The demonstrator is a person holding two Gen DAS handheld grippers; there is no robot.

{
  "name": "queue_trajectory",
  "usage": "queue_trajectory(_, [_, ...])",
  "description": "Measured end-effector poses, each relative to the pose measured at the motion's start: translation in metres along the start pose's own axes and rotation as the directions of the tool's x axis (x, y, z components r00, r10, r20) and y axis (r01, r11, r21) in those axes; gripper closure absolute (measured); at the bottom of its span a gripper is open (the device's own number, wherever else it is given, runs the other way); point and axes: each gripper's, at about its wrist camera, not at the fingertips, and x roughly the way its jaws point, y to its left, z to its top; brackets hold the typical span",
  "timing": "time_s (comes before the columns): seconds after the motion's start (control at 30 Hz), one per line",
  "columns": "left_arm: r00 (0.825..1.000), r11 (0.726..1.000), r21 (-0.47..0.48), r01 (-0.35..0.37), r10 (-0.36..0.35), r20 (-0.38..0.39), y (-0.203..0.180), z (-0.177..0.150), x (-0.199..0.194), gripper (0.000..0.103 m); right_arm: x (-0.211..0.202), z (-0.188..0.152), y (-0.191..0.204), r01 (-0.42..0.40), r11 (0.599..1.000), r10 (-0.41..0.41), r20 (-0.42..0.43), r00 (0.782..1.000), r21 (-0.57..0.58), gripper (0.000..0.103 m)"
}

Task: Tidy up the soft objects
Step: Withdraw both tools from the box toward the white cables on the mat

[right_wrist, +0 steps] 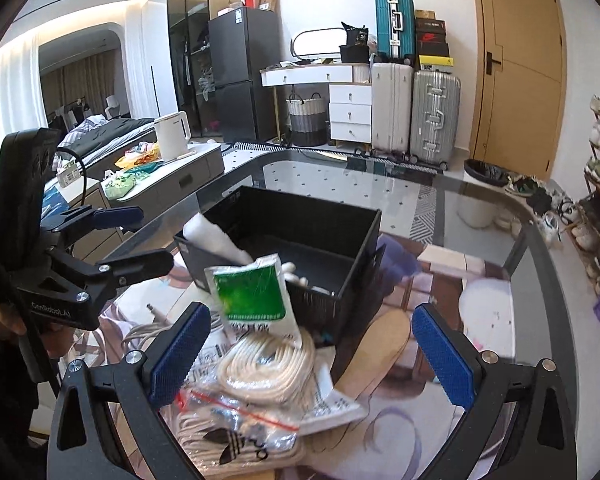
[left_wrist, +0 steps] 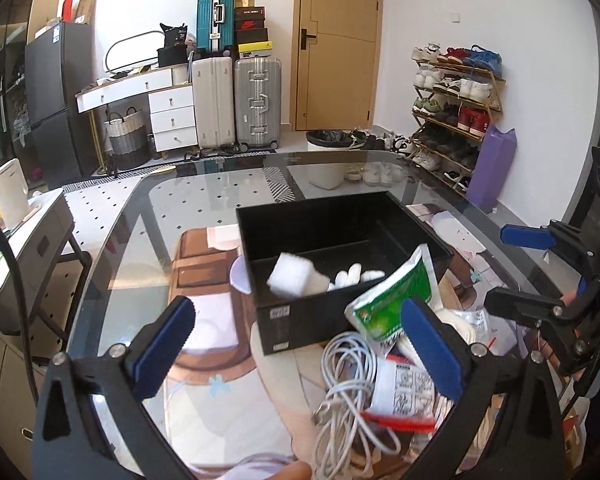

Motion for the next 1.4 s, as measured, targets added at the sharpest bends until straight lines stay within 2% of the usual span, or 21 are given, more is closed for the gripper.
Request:
queue_trajectory(0.2, [0.999,1.000,0.008,-0.027,0.027,-0.026,0.000,-0.014,-0.001,0.000,-0.003,-0.010,0.004,-0.009,0.999,0.010,-0.028,1.000,0.033,0.001])
queue_trajectory(0.7, [0.997,1.000,-0.004,-0.017,0.017,-0.075,0.001,-0.033,0.000,0.000,0.006,-0.012,0.018,-0.017,1.000,0.017,-0.094,0.995,0.001,0.001])
queue_trajectory(1.4, [0.992,0.999,-0.024,-0.024,0.021,-0.125,0.007,-0.049,0.012,0.000,0.032,-0.025,0.027,-0.025,1.000,0.027,-0.177,0.984,0.017,0.001])
